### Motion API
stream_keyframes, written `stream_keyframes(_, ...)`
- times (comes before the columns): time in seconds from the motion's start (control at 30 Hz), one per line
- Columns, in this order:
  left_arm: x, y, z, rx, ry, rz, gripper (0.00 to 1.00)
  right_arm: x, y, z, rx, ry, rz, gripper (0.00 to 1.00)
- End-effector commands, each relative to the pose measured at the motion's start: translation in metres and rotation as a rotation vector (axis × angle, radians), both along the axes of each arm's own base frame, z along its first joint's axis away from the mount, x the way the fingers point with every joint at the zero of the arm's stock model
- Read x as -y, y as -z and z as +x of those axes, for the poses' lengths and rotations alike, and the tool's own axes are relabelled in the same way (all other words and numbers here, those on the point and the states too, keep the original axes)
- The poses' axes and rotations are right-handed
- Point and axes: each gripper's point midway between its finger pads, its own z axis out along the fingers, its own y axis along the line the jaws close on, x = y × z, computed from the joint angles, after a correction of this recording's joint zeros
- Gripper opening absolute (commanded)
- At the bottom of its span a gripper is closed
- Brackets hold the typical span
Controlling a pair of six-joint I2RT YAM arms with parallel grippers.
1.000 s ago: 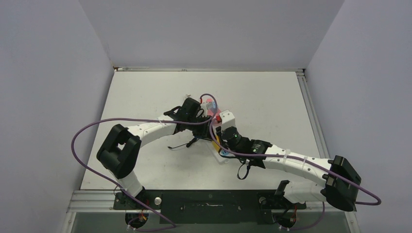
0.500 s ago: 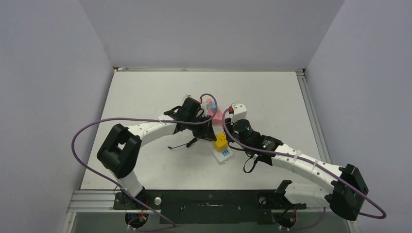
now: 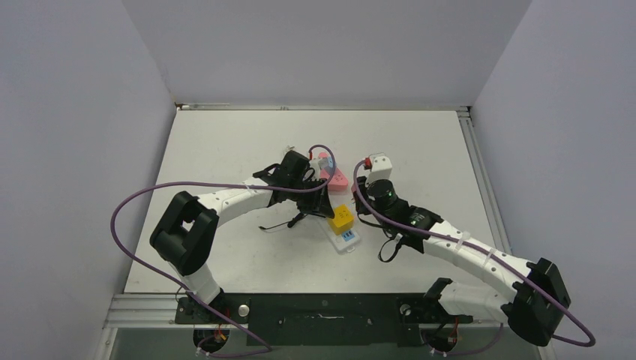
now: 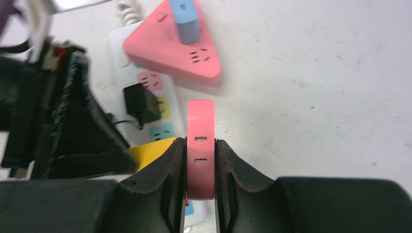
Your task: Pull the plug off the socket
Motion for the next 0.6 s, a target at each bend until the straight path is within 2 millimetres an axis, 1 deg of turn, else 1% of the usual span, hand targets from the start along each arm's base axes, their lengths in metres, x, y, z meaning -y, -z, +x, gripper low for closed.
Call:
stream_keyframes(0.0,-0.053,0.07,-0.024,-0.077,0.002,0.297,0.36,0.038,-0.008,0.019,0.001,0.163,0.081,0.05)
stream_keyframes(0.03,-0.052,0.068,-0.023,-0.071,0.003,0.293,0.38,0.046,-0.004,0.023,-0.016,0.184,0.099,0.05)
stream_keyframes(0.17,-0.051,0.064,-0.022,-0.063,0.006,0.283,0.41,0.076,0.023,0.029,-0.102,0.273,0.168,0.05)
stream_keyframes(0.27,-0.051,0.063,-0.022,-0.066,0.009,0.279,0.41,0.091,0.04,0.032,-0.147,0.322,0.225,0.05)
stream_keyframes(0.37,-0.05,0.063,-0.023,-0.068,0.012,0.273,0.42,0.095,0.054,0.031,-0.186,0.324,0.279,0.05)
stream_keyframes(0.5,-0.047,0.062,-0.025,-0.075,0.022,0.259,0.43,0.083,0.073,0.026,-0.264,0.268,0.34,0.05)
stream_keyframes(0.57,-0.047,0.062,-0.025,-0.078,0.024,0.257,0.43,0.077,0.078,0.027,-0.27,0.247,0.363,0.05)
